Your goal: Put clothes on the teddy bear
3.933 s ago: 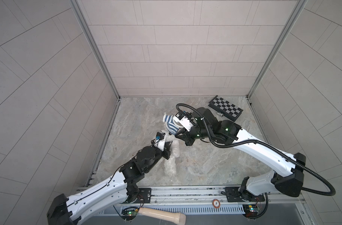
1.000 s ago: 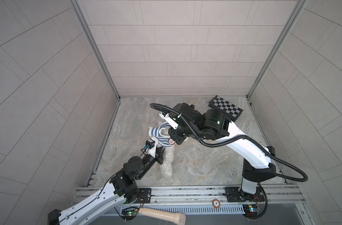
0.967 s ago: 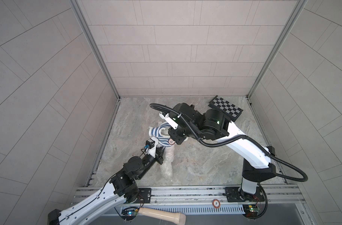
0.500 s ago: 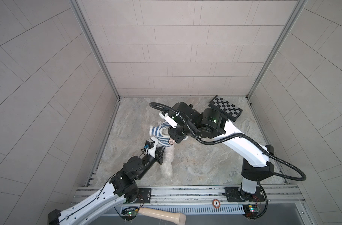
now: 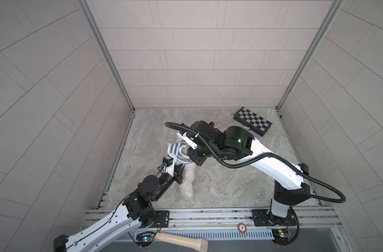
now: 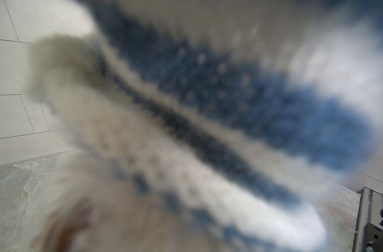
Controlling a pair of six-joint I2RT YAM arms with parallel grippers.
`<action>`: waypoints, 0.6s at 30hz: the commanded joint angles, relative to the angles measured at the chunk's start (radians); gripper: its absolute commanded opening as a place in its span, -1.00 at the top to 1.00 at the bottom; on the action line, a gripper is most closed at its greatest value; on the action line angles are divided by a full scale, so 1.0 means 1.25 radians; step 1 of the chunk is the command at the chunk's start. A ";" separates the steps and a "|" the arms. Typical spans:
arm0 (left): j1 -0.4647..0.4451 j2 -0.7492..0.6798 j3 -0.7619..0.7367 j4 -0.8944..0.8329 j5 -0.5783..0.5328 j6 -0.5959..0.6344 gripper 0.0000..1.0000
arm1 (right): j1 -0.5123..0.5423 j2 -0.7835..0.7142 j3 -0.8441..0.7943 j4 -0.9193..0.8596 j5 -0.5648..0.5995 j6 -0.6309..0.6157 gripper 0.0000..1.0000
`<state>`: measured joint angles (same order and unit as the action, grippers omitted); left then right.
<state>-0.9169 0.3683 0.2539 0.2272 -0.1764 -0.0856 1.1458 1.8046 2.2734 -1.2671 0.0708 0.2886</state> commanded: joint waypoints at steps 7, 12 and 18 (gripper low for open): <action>-0.003 -0.024 -0.004 0.035 0.010 0.002 1.00 | -0.015 -0.038 -0.021 0.029 0.019 0.020 0.27; -0.003 -0.022 -0.006 0.046 0.019 0.005 1.00 | -0.032 -0.026 -0.004 0.043 -0.022 0.021 0.05; -0.003 -0.023 -0.004 0.048 0.025 0.007 1.00 | -0.039 -0.001 0.006 0.047 -0.062 0.020 -0.05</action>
<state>-0.9169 0.3523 0.2520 0.2291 -0.1577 -0.0849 1.0981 1.7828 2.2562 -1.2152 0.0238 0.3077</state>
